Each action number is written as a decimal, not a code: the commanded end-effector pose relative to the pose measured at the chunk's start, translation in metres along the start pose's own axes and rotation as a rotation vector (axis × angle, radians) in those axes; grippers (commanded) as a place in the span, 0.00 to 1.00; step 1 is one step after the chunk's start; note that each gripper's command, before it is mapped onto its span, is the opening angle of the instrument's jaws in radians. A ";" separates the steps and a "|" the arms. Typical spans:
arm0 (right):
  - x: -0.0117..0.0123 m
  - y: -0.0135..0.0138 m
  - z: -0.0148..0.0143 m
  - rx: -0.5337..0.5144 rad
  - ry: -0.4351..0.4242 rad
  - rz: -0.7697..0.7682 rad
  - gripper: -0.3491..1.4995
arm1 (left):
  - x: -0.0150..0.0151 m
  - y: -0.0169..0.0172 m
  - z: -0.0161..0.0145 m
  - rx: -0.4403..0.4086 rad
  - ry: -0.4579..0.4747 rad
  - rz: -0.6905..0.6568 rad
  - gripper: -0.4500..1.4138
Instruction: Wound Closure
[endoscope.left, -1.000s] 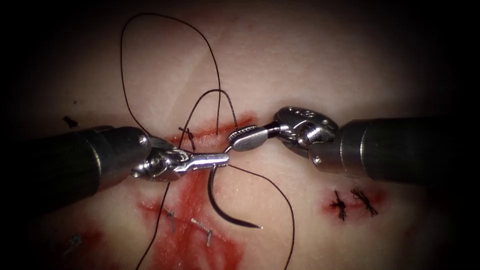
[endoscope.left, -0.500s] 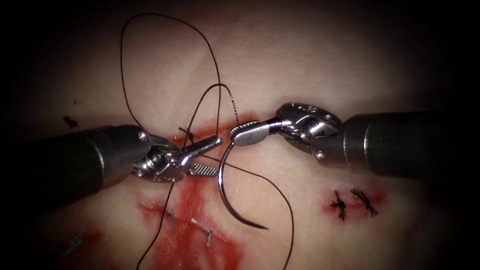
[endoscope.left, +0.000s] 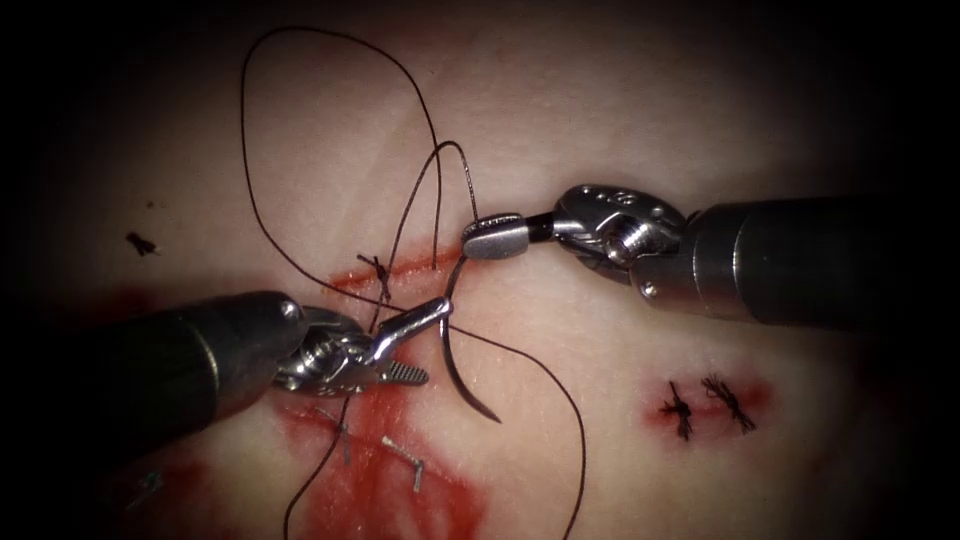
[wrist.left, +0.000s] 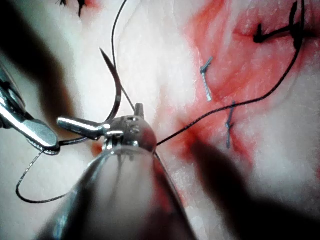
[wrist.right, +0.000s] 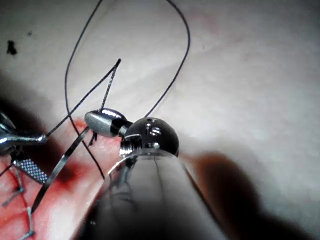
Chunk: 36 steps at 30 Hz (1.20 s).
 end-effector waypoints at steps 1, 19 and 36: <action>0.0000 0.0003 0.0011 -0.009 0.003 0.008 0.00 | -0.0001 0.0004 0.0014 -0.022 -0.049 0.042 0.93; 0.0004 -0.0007 0.0021 -0.027 -0.039 -0.041 0.00 | 0.0002 0.0018 0.0025 -0.095 -0.136 0.168 0.86; 0.0005 -0.0006 0.0021 -0.030 -0.038 -0.100 0.00 | 0.0022 0.0019 0.0027 -0.100 -0.073 0.175 0.52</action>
